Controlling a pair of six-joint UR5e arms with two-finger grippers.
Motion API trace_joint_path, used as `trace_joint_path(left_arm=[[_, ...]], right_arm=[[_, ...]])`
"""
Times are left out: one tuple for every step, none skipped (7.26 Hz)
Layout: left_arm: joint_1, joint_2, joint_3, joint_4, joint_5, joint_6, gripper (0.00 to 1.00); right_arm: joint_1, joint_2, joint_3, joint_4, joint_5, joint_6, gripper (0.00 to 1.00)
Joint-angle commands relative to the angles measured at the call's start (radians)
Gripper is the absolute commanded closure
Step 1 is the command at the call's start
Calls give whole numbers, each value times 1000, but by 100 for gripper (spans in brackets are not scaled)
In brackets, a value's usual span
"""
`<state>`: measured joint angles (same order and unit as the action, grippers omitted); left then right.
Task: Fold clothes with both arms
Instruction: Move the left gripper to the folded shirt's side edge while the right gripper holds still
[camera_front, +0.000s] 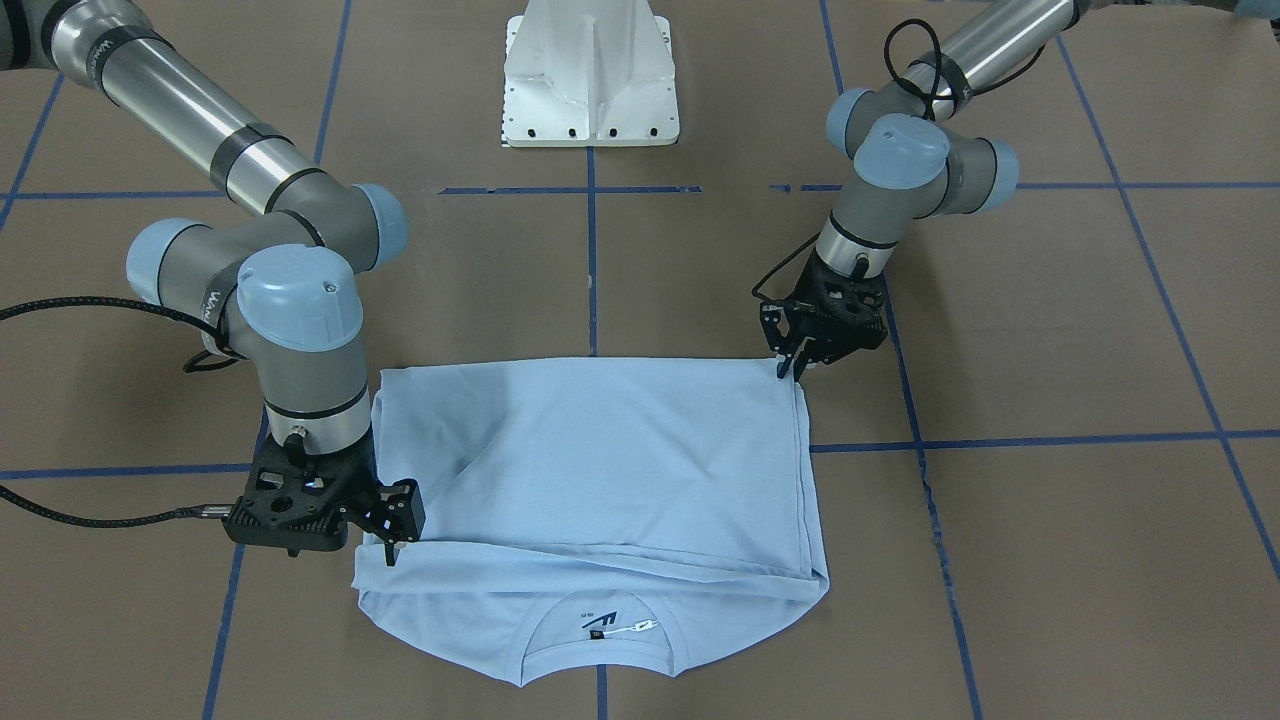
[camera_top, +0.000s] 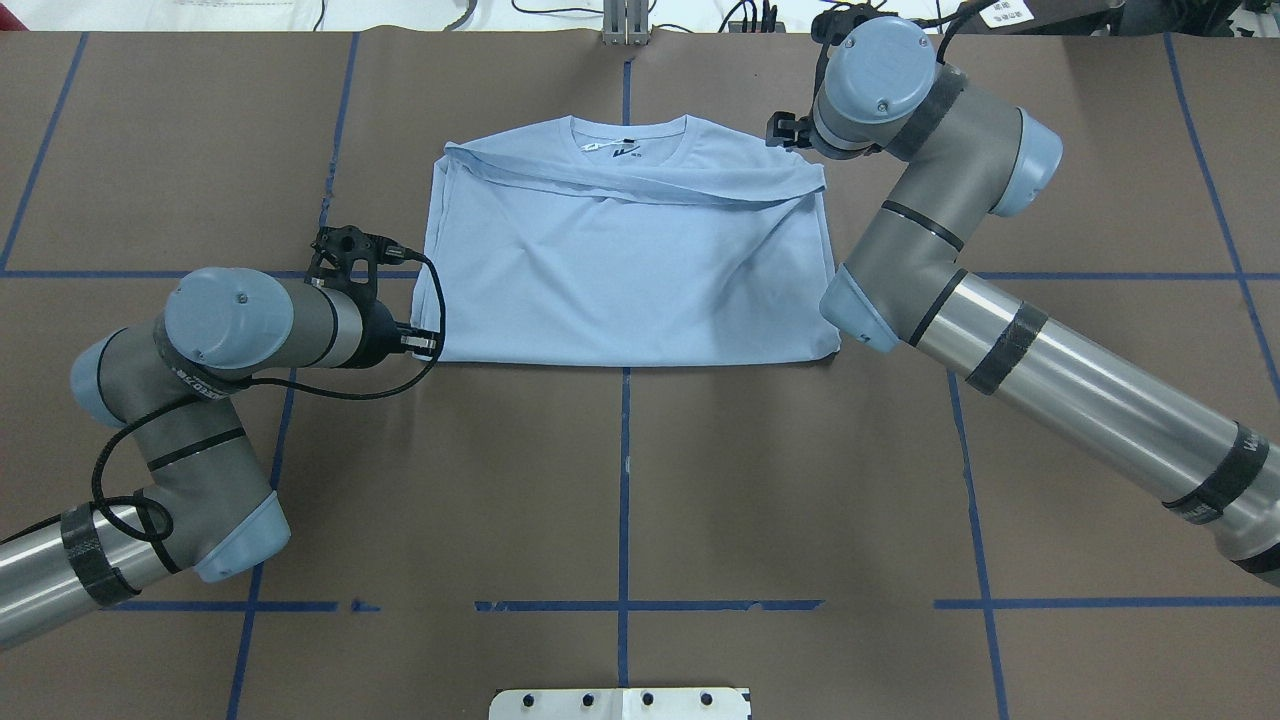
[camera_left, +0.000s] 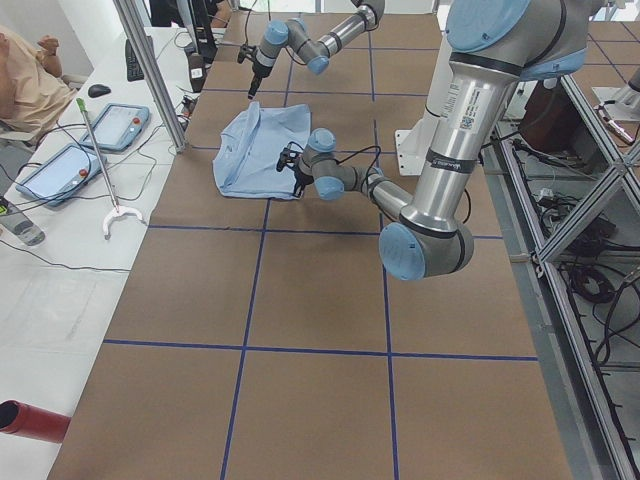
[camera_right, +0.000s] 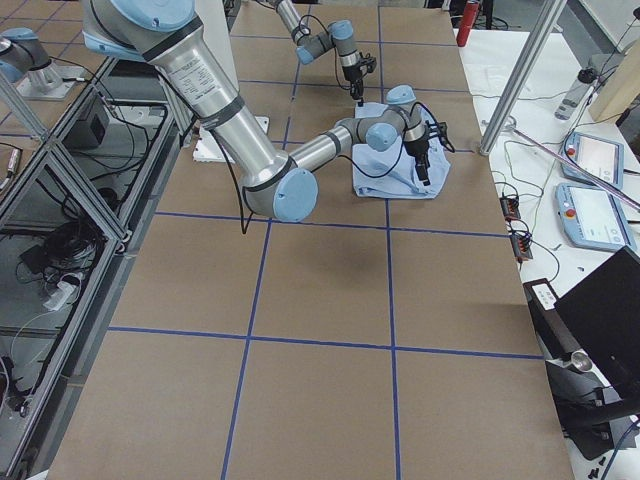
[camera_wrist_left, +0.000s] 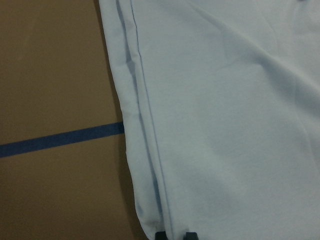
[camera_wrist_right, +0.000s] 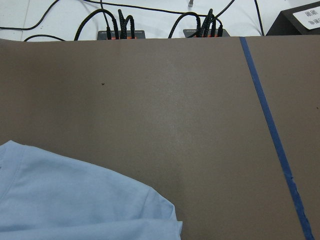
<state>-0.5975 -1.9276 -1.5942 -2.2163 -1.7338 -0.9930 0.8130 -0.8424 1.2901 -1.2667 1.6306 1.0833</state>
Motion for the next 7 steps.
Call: trace_joint_path(left_arm=[[-5,9,-25,4,2,17,100],[-14,21,-26,4,3,64,100],[-51,25,-12,7,5,132,100],[-95,25,20,6,5,166,100],[-138,18,74,4,4,216,100],[-201,0,110,4,4,278,100],[-276,-66,199,4,4,351,100]], right_arm=[[-2,2,0,0,0,1,0],[-2,2,0,0,0,1,0],[-2,0,0,0,0,1,0],[0,0,-1,0,0,1,0],[0,0,-2,0,0,1,0],[1,0,-2,0,0,0,0],[2,0,-2,0,0,1,0]])
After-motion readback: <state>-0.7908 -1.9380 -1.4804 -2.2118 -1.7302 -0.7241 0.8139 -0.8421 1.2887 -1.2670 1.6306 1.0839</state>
